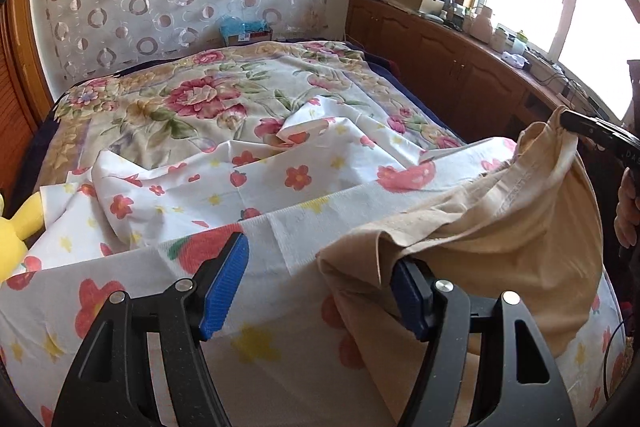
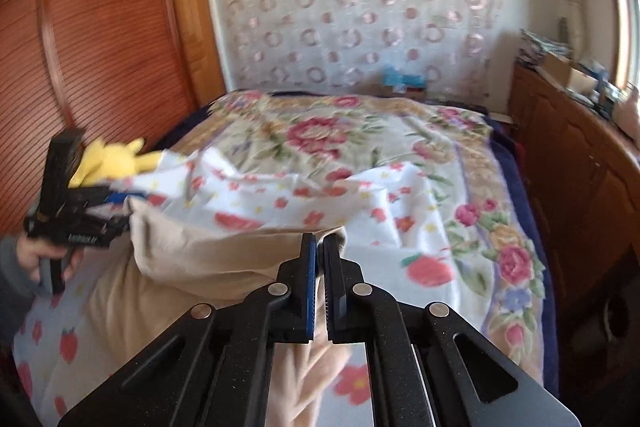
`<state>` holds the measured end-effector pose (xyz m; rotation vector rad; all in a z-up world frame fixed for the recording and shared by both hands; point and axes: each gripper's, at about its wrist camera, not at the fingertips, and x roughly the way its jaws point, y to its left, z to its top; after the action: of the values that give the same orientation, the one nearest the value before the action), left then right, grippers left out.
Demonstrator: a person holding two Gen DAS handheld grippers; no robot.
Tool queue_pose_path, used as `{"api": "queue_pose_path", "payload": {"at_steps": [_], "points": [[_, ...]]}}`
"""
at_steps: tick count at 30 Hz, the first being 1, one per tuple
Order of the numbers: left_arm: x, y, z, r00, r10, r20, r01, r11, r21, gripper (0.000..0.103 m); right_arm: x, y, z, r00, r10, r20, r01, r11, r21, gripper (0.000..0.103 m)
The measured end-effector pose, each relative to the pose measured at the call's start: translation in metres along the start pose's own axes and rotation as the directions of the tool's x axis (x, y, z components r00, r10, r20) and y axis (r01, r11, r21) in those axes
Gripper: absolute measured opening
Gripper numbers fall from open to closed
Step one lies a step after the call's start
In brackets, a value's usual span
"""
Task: Fold small clothes
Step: 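Move both tools to the folded shirt and grasp its edge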
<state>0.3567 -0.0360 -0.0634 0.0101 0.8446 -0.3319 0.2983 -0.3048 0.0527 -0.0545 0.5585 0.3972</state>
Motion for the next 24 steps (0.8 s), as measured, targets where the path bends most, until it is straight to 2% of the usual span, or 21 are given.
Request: {"api": "queue_pose_path", "payload": {"at_steps": [4,6,11,14,19,24], "points": [[0.005,0.015,0.001,1.000,0.008,-0.006,-0.008,0.998,-0.064,0.069,-0.007,0.003,-0.001,0.995,-0.097,0.008,0.097,0.995,0.032,0.004],[0.003,0.016,0.000,1.000,0.007,-0.005,-0.007,0.998,-0.063,0.069,-0.002,0.026,-0.002,0.990,-0.138,-0.012,0.138,0.990,0.016,0.004],[-0.015,0.016,0.005,0.998,0.030,0.047,-0.027,0.998,-0.064,0.069,-0.012,0.052,-0.002,0.987,-0.156,-0.026,0.157,0.988,0.004,0.034],[-0.026,0.021,0.012,0.995,0.048,0.086,-0.040,0.995,-0.094,0.069,-0.024,0.066,-0.009,0.993,-0.115,-0.028,0.115,0.993,-0.020,0.049],[-0.036,0.021,0.016,0.995,-0.009,0.099,0.020,0.994,-0.112,0.069,-0.023,0.082,-0.029,0.994,-0.059,-0.097,0.055,0.997,-0.045,0.057],[-0.025,-0.001,-0.004,0.998,-0.060,0.022,0.061,0.997,-0.046,0.069,-0.015,0.075,-0.040,0.984,-0.060,-0.169,0.061,0.998,0.005,0.059]]}}
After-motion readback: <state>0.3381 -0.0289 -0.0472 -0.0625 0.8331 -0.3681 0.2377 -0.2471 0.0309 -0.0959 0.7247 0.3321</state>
